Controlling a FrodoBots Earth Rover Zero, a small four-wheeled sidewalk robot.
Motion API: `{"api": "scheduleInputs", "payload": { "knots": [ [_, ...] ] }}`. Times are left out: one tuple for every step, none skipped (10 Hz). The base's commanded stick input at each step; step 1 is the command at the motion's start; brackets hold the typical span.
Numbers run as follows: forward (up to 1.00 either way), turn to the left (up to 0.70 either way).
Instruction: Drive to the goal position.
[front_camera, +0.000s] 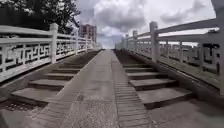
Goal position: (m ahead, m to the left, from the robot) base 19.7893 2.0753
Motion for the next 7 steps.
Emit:
{"api": "scheduleInputs", "payload": {
  "knots": [
    [0.45, 0.00],
    [0.45, 0.00],
    [0.45, 0.00],
    [0.45, 0.00],
    [0.45, 0.00],
    [0.45, 0.00],
    [0.45, 0.00]
  ]
}}
